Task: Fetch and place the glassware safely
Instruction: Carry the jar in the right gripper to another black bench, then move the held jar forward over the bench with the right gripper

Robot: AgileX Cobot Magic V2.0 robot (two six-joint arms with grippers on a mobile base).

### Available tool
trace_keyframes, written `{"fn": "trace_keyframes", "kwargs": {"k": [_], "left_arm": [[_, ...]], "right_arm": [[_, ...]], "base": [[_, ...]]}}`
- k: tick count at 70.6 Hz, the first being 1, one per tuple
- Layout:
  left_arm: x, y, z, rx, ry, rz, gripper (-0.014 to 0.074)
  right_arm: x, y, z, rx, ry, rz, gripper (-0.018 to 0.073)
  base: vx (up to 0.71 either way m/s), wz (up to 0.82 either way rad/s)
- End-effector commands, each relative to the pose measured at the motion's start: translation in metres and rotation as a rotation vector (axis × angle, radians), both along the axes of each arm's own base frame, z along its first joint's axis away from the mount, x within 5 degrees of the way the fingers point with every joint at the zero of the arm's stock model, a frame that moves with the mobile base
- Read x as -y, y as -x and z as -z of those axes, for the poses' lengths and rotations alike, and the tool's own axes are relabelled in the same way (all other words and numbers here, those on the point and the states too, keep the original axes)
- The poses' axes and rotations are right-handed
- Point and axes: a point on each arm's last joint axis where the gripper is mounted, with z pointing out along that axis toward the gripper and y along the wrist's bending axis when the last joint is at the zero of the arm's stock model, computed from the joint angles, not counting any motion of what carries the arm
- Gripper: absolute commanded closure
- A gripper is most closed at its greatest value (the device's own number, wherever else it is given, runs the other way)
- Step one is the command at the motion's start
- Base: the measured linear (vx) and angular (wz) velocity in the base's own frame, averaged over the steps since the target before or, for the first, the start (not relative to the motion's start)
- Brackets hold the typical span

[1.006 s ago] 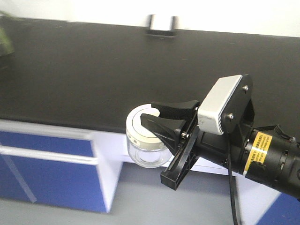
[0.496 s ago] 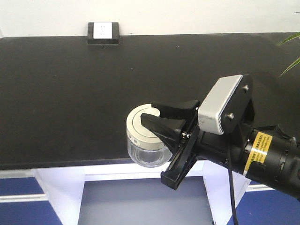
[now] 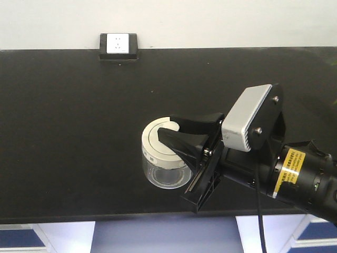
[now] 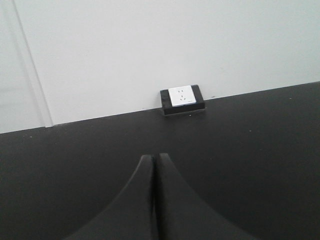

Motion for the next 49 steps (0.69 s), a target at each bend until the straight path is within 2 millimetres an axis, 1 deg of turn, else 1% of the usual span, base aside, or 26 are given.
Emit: {"fn": "trace_keyframes", "kwargs": {"k": [1,20,49], "left_arm": [[0.0009,-0.0007,-0.0153,0.089,0.019,0.011,0.0603],[0.0009,-0.0007,-0.0153,0.089,0.019,0.011,0.0603],[0.0009,-0.0007,-0.0153,0.089,0.019,0.011,0.0603]], "right_arm": [[-0.0008,0.0055,-0.023,0.063,-0.102,-0.046,0.056],[-0.0008,0.0055,-0.023,0.063,-0.102,-0.046,0.056],[-0.0008,0.0055,-0.023,0.063,-0.102,-0.046,0.056]], "base": [[0.18,0.14],[0.16,0.12],[0.12,0.04]]}}
